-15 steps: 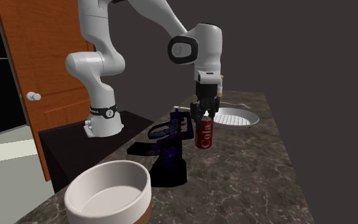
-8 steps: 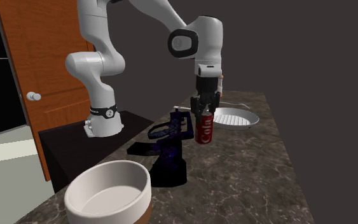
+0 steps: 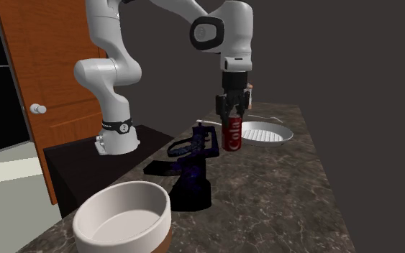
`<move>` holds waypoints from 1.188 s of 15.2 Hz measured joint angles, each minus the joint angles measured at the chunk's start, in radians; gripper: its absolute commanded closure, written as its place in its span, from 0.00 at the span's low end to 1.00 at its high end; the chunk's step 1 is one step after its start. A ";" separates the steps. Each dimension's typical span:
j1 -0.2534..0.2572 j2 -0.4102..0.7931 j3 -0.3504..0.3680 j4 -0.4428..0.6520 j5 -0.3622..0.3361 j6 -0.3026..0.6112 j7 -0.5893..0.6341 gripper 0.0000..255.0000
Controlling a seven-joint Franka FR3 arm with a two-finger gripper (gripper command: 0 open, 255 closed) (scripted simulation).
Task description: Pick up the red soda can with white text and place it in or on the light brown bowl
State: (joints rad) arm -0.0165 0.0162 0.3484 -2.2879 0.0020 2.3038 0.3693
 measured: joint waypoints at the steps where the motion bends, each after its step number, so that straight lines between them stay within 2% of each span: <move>1: 0.000 -0.006 0.000 0.008 0.002 -0.013 -0.001 1.00; 18: -0.008 -0.119 -0.014 0.116 0.044 -0.229 -0.045 1.00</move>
State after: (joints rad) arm -0.0247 -0.1026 0.3339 -2.1718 0.0465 2.0747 0.3241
